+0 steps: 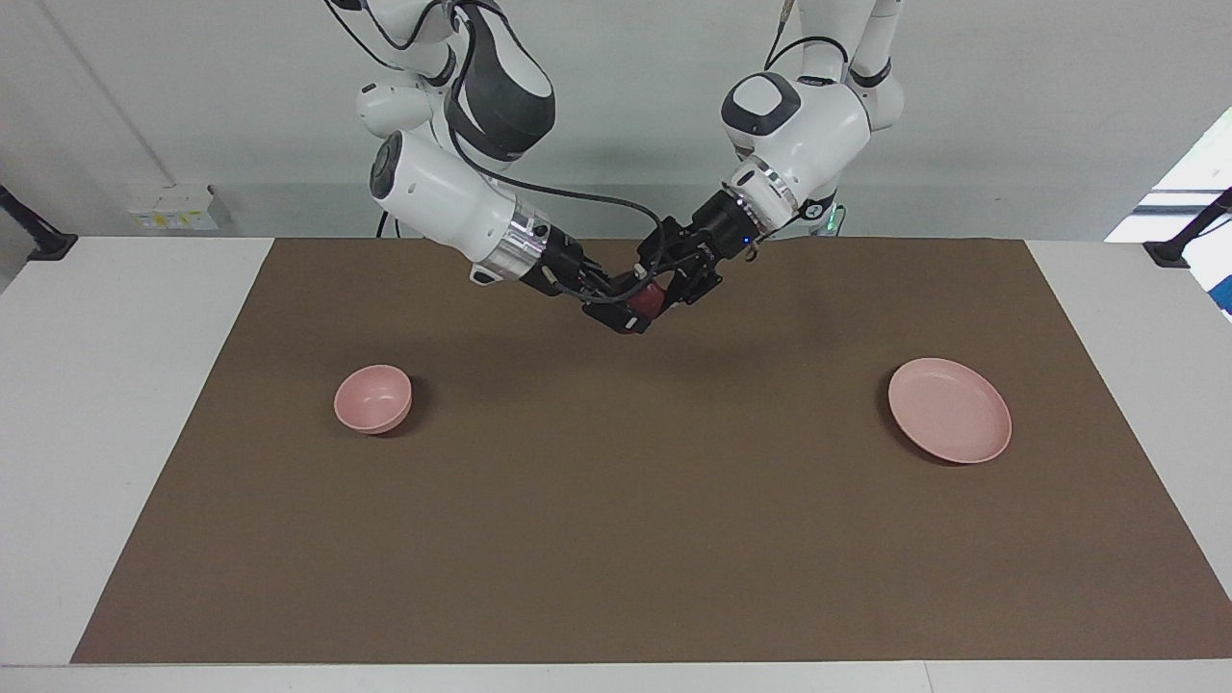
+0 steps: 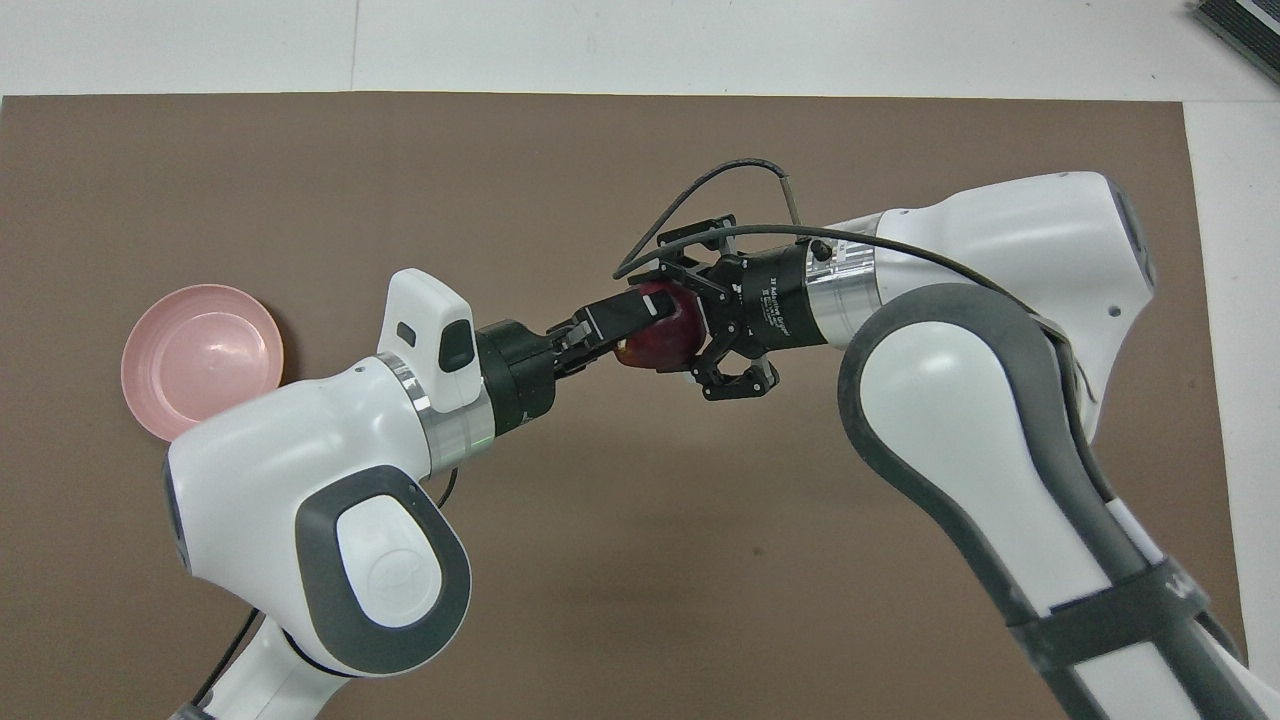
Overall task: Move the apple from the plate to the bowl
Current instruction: 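Close the right gripper on the apple held by the left gripper, then carry the apple with the right gripper over the small pink bowl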
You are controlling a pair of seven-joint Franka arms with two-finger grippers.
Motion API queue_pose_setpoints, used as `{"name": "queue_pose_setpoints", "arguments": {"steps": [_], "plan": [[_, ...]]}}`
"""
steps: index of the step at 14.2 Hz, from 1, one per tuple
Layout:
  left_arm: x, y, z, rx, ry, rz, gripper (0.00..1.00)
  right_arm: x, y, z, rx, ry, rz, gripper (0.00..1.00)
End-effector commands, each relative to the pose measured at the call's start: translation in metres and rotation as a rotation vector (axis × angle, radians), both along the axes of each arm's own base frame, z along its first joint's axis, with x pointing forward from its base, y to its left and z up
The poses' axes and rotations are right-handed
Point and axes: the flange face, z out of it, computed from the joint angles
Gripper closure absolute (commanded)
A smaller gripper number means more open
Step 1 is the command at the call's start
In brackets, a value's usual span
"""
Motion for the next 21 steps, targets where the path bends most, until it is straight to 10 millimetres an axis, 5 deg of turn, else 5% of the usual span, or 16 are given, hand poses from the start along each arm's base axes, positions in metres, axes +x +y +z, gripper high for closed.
{"name": "queue_pose_setpoints", "arguments": {"steps": [1,3,4,5,6,14,21], "plan": [[-0.005,0.002,0.005,-0.007,-0.007,0.02,1.0,0.001,0.0,-0.001,-0.006,-0.021,0.014,1.0],[-0.005,0.002,0.005,-0.007,-0.007,0.018,0.99,0.001,-0.001,0.0,-0.006,-0.023,0.015,1.0],[-0.004,0.003,0.005,-0.008,-0.006,0.021,0.84,0.002,-0.002,0.0,-0.008,-0.023,0.014,1.0],[-0.001,0.004,0.006,-0.006,-0.01,0.02,0.36,0.002,-0.002,0.001,-0.007,-0.025,0.014,1.0],[0.002,0.007,0.007,-0.006,-0.012,0.025,0.03,0.002,-0.001,0.001,-0.007,-0.026,0.017,1.0],[0.017,0.034,0.001,0.026,-0.011,0.044,0.0,0.007,-0.018,0.003,-0.045,-0.057,0.038,1.0],[0.036,0.081,-0.016,0.285,0.066,-0.15,0.0,0.014,-0.107,0.003,-0.162,-0.17,0.247,1.0]]}}
